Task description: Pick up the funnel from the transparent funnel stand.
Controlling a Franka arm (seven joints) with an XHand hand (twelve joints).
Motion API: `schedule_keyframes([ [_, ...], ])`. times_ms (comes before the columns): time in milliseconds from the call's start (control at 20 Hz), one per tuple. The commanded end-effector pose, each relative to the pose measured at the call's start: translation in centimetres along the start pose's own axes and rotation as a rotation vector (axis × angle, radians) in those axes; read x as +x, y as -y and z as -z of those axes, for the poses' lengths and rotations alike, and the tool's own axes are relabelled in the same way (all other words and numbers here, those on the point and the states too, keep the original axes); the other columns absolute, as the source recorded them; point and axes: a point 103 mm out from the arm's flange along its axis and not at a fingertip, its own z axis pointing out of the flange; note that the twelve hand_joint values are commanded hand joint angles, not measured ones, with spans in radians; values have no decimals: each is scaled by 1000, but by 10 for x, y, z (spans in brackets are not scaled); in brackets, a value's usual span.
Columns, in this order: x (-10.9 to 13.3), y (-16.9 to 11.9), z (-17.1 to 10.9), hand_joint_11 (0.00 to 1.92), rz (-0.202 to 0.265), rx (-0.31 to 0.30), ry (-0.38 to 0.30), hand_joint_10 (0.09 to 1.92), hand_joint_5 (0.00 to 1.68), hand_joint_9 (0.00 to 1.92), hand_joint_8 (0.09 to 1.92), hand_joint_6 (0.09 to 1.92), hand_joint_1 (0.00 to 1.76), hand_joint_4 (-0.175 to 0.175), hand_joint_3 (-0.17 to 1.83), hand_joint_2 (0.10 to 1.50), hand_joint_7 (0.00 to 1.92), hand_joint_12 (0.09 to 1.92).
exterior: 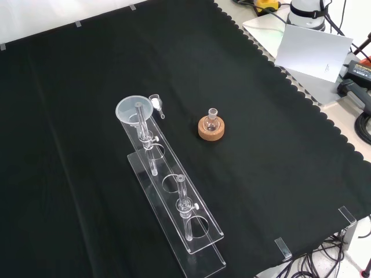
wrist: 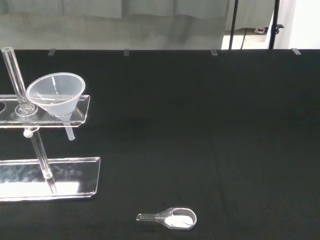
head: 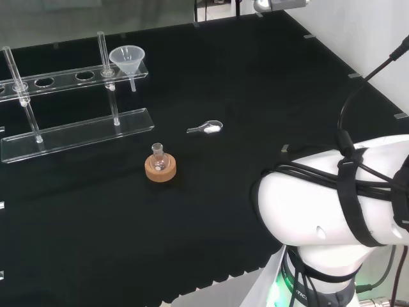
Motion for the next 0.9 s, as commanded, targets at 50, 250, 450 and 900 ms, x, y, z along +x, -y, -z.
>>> schedule_keyframes([
  [50, 4, -2, -3, 0, 2, -10, 3, 87, 0, 0, 87, 87, 141, 99, 377, 474, 0, 168],
  [250, 12, -8, -10, 0, 9, -7, -7, 87, 0, 0, 87, 87, 126, 93, 216, 547, 0, 87],
  [450, 22, -19, -16, 0, 19, 5, -20, 87, 0, 0, 87, 87, 120, 91, 200, 554, 0, 87],
  [900, 70, -69, -30, 0, 100, 13, -70, 87, 0, 0, 87, 87, 113, 86, 191, 568, 0, 87],
])
